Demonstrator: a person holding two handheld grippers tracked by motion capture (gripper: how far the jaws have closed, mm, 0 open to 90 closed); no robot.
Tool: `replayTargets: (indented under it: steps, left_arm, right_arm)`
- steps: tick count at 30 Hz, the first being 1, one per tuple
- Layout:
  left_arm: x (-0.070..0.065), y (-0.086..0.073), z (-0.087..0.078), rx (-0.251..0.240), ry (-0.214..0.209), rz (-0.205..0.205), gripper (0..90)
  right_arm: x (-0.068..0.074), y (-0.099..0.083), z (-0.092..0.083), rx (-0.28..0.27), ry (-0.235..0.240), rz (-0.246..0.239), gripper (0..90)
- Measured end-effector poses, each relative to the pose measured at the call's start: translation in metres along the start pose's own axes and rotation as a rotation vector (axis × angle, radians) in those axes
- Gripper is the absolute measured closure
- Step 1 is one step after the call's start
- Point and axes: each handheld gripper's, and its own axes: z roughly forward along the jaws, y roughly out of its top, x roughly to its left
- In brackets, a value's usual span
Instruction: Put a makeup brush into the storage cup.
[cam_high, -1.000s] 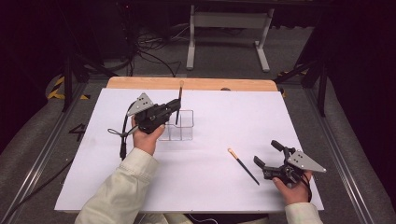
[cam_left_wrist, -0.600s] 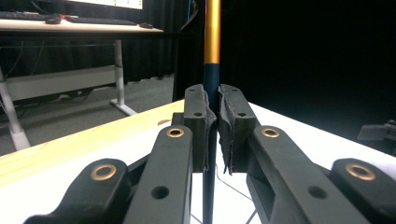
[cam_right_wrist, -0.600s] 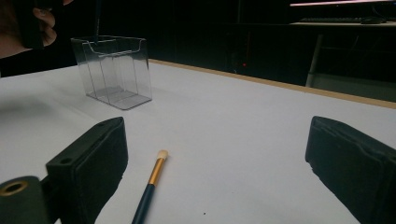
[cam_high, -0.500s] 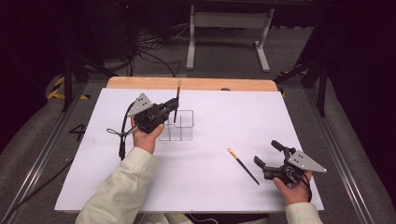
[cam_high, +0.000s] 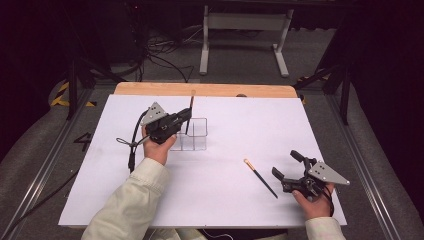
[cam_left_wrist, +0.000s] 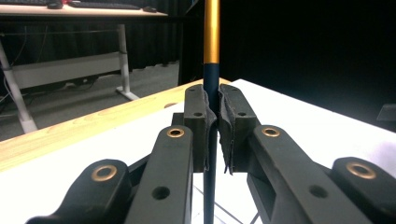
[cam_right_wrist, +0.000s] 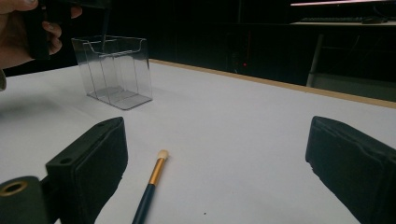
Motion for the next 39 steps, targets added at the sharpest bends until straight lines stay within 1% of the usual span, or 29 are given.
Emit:
replayTargets:
  steps: [1,5,8,17,18,21,22,23,24,25,26,27,28,29,30,31,32,33,34,35,36,37,38,39]
  left_arm:
    - [-0.001,-0.001,0.001,0.007,0.000,0.005,82.3]
    - [-0.001,-0.003,0.002,0.019,0.003,0.003,82.3]
    - [0.000,-0.004,0.002,0.038,0.005,0.000,82.3]
    - [0.001,-0.009,0.000,0.062,0.010,0.007,82.2]
    - [0.002,-0.009,0.000,0.058,0.010,0.007,82.2]
    - [0.002,-0.009,0.000,0.071,0.002,-0.003,80.6]
    - [0.003,-0.009,0.000,0.071,-0.006,-0.012,73.2]
    - [0.003,-0.009,0.001,0.070,-0.016,-0.037,64.0]
    - [0.003,-0.010,0.001,0.063,-0.042,-0.064,55.3]
    - [0.003,-0.010,0.002,0.064,-0.055,-0.077,49.6]
    - [0.002,-0.009,0.001,0.071,-0.064,-0.081,45.0]
    - [0.001,-0.009,0.001,0.076,-0.068,-0.079,42.1]
    - [-0.001,-0.008,-0.001,0.082,-0.082,-0.083,40.0]
    - [-0.002,-0.007,-0.003,0.088,-0.092,-0.078,37.3]
    - [-0.002,-0.007,-0.003,0.088,-0.092,-0.078,34.4]
    - [-0.006,-0.004,-0.008,0.104,-0.097,-0.070,31.9]
    - [-0.006,-0.004,-0.008,0.104,-0.097,-0.070,28.7]
    - [-0.010,-0.001,-0.014,0.119,-0.108,-0.055,26.9]
    - [-0.010,-0.001,-0.014,0.119,-0.108,-0.055,25.5]
    - [-0.013,0.002,-0.020,0.126,-0.108,-0.030,23.8]
    - [-0.015,0.003,-0.023,0.127,-0.109,-0.022,22.4]
    - [-0.016,0.004,-0.027,0.126,-0.113,-0.020,21.6]
    - [-0.018,0.005,-0.031,0.130,-0.116,-0.022,20.5]
    - [-0.019,0.006,-0.035,0.133,-0.116,-0.015,19.2]
  right_arm:
    - [0.000,0.000,0.000,0.000,0.000,0.000,6.2]
    - [0.000,0.000,0.000,0.000,0.001,0.000,6.2]
    - [0.000,0.000,0.000,0.002,0.003,0.002,6.2]
    - [0.000,0.000,0.001,0.007,0.003,0.003,6.1]
    - [0.000,0.000,0.001,0.008,0.003,0.004,6.1]
    - [0.000,0.000,0.001,0.010,0.003,0.003,6.1]
    - [0.000,0.000,0.001,0.010,0.004,0.003,6.1]
    - [0.000,0.000,0.001,0.010,0.004,0.002,6.0]
    - [0.000,0.000,0.001,0.011,0.004,0.002,6.0]
    - [0.000,0.001,0.001,0.011,0.003,0.004,6.0]
    - [0.000,0.001,0.001,0.011,0.003,0.004,6.0]
    - [0.000,0.001,0.001,0.012,0.003,0.004,5.9]
    - [0.000,0.001,0.001,0.012,0.002,0.004,5.7]
    - [0.000,0.001,0.001,0.012,0.000,0.006,5.4]
    - [0.000,0.001,0.001,0.012,0.000,0.006,5.4]
    - [0.000,0.001,0.002,0.016,-0.004,0.005,4.5]
    - [0.000,0.001,0.002,0.016,-0.004,0.005,4.5]
    - [0.000,0.002,0.002,0.026,-0.013,0.009,4.1]
    - [0.000,0.002,0.003,0.033,-0.020,0.007,3.6]
    - [0.001,0.002,0.003,0.044,-0.024,0.010,3.3]
    - [0.001,0.003,0.004,0.058,-0.027,0.017,3.3]
    - [0.001,0.004,0.003,0.094,-0.025,0.041,3.1]
    - [0.002,0.005,0.003,0.096,-0.029,0.041,2.8]
    - [0.002,0.007,0.002,0.089,-0.032,0.031,3.2]
